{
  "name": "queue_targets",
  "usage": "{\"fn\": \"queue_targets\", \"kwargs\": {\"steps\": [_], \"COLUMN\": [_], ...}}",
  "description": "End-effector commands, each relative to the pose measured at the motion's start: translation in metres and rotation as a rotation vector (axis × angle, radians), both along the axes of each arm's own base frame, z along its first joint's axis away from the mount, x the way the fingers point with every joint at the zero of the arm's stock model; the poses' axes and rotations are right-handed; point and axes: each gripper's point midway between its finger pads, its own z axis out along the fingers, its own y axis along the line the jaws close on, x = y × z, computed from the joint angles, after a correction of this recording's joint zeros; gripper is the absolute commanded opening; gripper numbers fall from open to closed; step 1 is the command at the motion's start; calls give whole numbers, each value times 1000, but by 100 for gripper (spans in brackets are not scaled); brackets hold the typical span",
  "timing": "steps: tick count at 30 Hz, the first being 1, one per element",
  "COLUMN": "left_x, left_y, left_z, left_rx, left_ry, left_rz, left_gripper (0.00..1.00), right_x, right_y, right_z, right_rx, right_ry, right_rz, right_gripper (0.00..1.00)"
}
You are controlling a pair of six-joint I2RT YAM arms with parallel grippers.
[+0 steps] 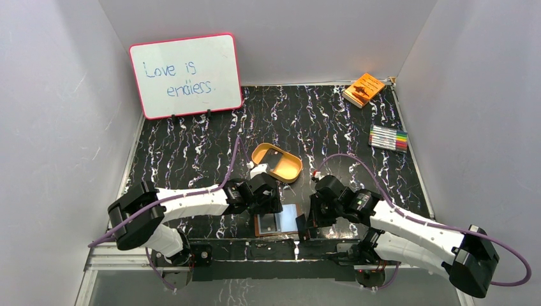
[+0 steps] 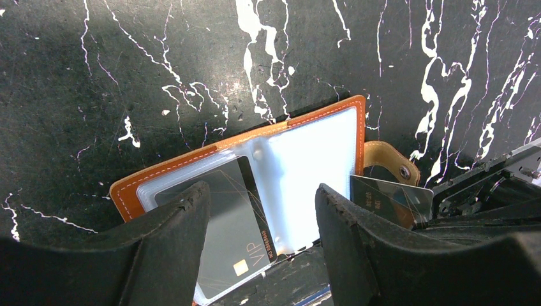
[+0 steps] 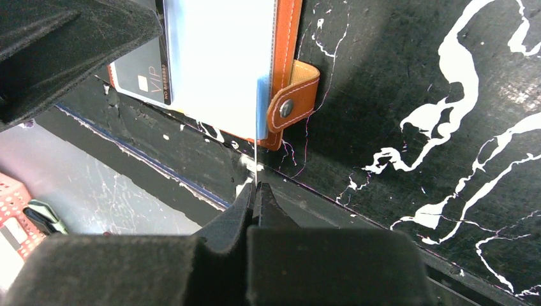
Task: Put the credit cards into the card holder
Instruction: Turn over the card slot in the card holder.
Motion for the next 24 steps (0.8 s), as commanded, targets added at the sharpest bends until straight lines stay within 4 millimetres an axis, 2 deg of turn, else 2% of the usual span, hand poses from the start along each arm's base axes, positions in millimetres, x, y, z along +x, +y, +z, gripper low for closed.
{"fn": "queue_targets", "kwargs": {"steps": [1, 12, 24], "left_x": [-3, -4, 1], "left_y": [8, 7, 9], "left_z": [-8, -9, 2], "left_rx": [45, 46, 50], "left_ry": [14, 18, -15], "left_rz": [-4, -5, 3], "left_gripper": [59, 59, 62], "right_x": [-1, 1, 6], "right_y": [7, 20, 38], "right_z": [2, 8, 29], "right_rx": [37, 90, 194], "right_ry": [5, -4, -35], "right_rz": [8, 35, 57], "right_gripper": [0, 0, 0]}}
